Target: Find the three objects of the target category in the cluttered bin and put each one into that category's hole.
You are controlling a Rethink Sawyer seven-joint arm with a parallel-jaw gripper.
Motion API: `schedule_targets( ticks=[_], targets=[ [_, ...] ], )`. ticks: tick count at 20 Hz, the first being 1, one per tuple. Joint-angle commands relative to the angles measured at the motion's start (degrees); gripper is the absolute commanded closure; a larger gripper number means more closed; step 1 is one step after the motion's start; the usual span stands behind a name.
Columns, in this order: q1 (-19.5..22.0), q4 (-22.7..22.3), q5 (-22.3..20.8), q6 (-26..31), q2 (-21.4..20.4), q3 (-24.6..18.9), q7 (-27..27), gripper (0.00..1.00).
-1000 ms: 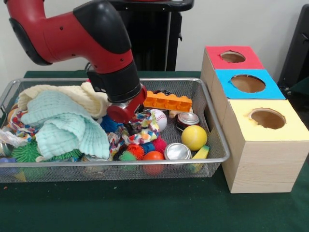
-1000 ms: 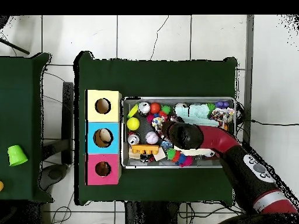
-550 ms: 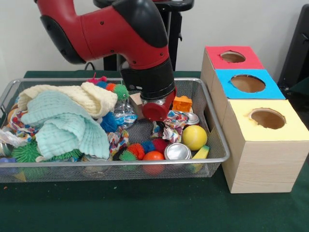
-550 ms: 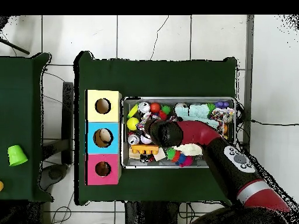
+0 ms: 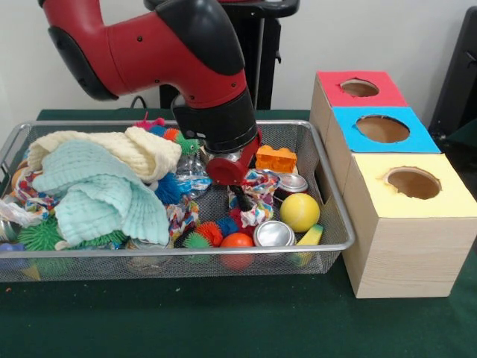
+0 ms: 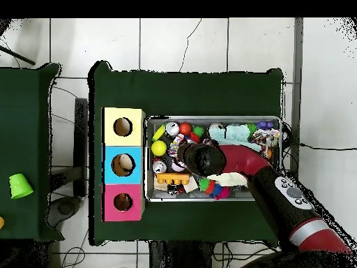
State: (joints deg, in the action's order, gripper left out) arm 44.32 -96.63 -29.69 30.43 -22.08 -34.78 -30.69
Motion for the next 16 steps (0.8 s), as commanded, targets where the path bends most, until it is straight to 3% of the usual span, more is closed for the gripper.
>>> schedule_targets(
  ticks=[1, 5, 12, 16],
  targets=[
    [-2.9, 1.5, -0.6, 0.6, 0.1, 0.6, -6.7, 0.0],
    [-7.1, -0.3, 0.6, -2.3, -1.4, 2.8, -13.7, 0.0],
    [-5.4, -1.2, 0.9, -3.9, -0.4, 1.9, -11.0, 0.0],
    [-6.3, -1.2, 1.4, -3.8, -0.8, 3.1, -12.2, 0.0]
  ],
)
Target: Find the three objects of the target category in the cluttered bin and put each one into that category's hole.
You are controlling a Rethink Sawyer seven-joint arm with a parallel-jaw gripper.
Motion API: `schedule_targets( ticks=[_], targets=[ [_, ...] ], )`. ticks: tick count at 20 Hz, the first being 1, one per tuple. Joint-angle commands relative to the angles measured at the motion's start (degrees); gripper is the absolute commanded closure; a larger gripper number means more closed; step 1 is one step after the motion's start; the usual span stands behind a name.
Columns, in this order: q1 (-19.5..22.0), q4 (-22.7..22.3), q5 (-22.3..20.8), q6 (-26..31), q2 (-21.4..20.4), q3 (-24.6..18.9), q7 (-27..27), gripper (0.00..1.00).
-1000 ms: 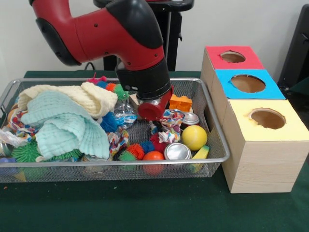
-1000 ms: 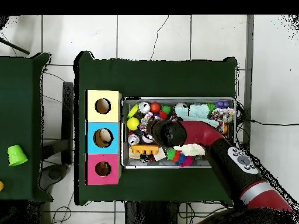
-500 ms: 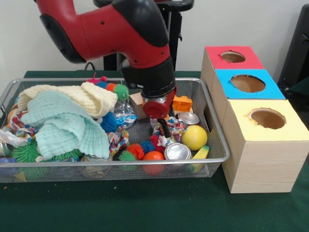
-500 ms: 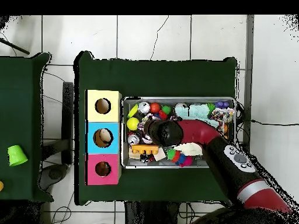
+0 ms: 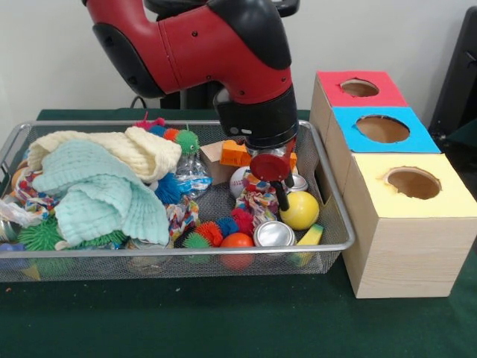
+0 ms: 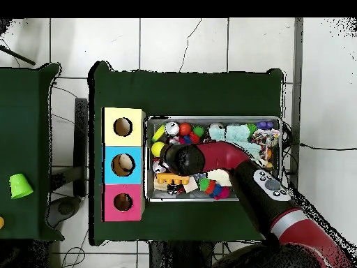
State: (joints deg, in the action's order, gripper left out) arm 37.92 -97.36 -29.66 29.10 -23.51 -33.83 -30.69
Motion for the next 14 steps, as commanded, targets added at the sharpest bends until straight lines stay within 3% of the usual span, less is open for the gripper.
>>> schedule_targets(
  ticks=[1, 7, 9, 10, 14],
  targets=[
    [0.0, -0.5, 1.6, -2.7, 0.7, 2.0, -12.5, 0.0],
    [-0.3, -0.7, 2.0, -3.1, 0.8, 2.3, -13.1, 0.0],
    [0.2, -2.0, 3.4, -2.0, -0.8, 1.3, -13.5, 0.0],
    [1.3, -3.1, 5.3, -0.5, -2.5, -0.6, -13.2, 0.0],
    [0.1, -2.5, 10.9, 9.7, -9.0, -1.0, -12.1, 0.0]
  ],
)
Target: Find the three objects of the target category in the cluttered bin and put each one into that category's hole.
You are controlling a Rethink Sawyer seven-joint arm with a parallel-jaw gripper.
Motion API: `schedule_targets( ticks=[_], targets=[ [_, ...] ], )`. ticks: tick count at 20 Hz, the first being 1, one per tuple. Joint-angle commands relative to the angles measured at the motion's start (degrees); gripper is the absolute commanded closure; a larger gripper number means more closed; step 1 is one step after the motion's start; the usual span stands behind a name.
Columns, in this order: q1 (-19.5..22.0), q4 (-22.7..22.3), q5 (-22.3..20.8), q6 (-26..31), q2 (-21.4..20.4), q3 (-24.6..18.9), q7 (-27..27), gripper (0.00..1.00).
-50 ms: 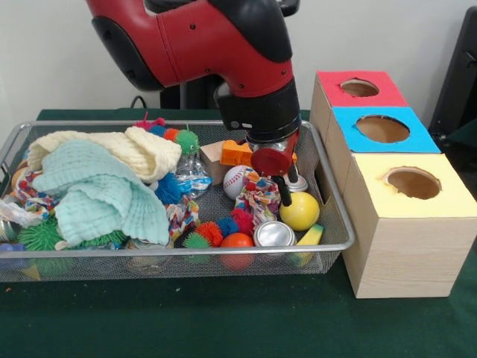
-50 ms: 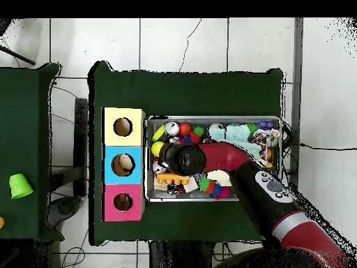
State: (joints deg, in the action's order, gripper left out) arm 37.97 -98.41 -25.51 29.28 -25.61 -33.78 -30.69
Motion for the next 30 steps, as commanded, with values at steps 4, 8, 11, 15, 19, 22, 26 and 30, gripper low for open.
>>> schedule_targets(
  ticks=[4, 8, 11, 15, 19, 22, 26, 30],
  targets=[
    [-0.9, -0.5, 9.4, 14.3, -9.6, -0.2, -10.3, 0.0],
    [-0.2, 0.5, 11.2, 19.3, -11.0, -0.1, -7.5, 0.0],
    [-0.1, 2.1, 11.2, 22.7, -11.3, 0.2, -5.4, 0.0],
    [2.0, 4.8, 8.2, 24.5, -8.4, -1.0, 1.8, 0.0],
    [4.2, 5.8, 4.8, 21.9, -4.4, -2.1, 6.7, 0.0],
    [4.8, 6.0, 3.3, 19.7, -2.2, -2.3, 6.6, 0.0],
    [6.3, 7.2, 1.5, 19.4, 0.1, -3.4, 8.8, 0.0],
    [8.7, 7.0, -0.5, 18.9, 1.2, -4.4, 10.3, 0.0]
  ],
)
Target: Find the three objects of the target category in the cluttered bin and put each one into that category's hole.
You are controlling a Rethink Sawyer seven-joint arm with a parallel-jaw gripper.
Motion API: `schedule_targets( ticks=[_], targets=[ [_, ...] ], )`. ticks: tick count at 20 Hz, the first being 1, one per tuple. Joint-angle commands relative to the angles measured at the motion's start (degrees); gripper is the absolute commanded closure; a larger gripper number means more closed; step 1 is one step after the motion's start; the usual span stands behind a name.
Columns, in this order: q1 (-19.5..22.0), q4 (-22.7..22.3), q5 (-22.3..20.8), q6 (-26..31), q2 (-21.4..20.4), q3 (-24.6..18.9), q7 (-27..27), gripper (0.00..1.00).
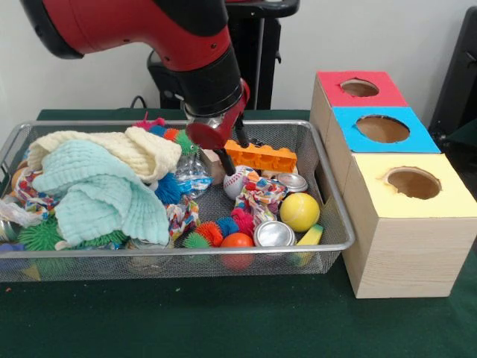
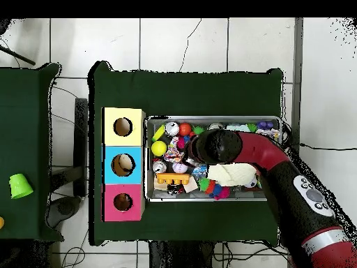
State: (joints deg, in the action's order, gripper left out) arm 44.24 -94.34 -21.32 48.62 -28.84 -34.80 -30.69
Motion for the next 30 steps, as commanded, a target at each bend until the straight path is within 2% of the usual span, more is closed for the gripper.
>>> schedule_targets(
  ticks=[1, 9, 15, 19, 24, 30],
  targets=[
    [3.2, 3.1, -5.1, -0.6, 4.8, -3.7, 10.8, 0.0],
    [6.3, 4.1, -10.9, -3.9, 9.5, -5.0, 12.0, 0.0],
    [7.9, 7.3, -14.9, -4.8, 14.9, -6.4, 14.9, 0.0],
    [8.3, 9.0, -16.6, -4.3, 16.9, -7.3, 15.1, 0.0],
    [9.3, 12.5, -17.3, -0.2, 18.9, -8.8, 18.7, 0.0],
    [11.1, 17.4, -15.8, 7.2, 20.6, -10.6, 24.9, 0.0]
  ],
)
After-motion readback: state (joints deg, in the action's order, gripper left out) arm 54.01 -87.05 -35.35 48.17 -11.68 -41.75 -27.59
